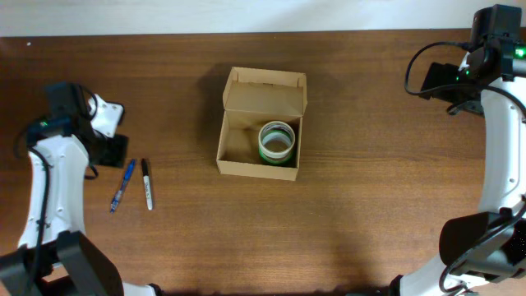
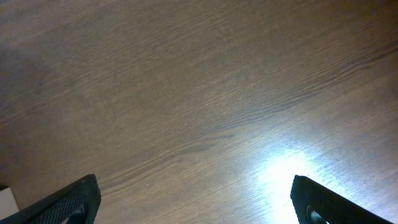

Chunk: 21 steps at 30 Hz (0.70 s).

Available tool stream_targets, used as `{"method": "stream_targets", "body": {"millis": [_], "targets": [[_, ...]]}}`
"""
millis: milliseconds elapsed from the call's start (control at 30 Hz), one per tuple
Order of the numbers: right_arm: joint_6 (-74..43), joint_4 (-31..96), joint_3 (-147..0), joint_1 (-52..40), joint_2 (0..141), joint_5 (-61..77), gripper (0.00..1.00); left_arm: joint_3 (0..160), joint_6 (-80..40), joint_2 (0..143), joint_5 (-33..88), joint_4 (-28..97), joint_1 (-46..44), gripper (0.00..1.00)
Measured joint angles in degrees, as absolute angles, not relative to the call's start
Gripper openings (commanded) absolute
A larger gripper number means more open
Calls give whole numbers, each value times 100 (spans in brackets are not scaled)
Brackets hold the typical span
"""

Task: Pack container
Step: 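Withdraw the left gripper and grasp the blue pen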

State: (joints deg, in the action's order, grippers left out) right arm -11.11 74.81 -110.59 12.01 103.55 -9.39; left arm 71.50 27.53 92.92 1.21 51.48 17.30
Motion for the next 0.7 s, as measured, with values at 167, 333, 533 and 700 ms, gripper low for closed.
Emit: {"method": "stream_targets", "body": {"millis": [167,333,533,700], "targets": [[-1111,7481,-11059,1201,10355,-937,99,6659,3223,9301,172,4797,1695,54],[-1114,7481,-11059,1201,10355,-937,99,6637,3468,9470,-10,4727,1704,54],[-1114,7481,-11059,1201,10355,-937,99,6630,3562,10025,-115,4727,1734,54],[-1114,7481,-11059,1201,10355,-937,99,6630,3562,10280,-316,4731,1734,54]]}}
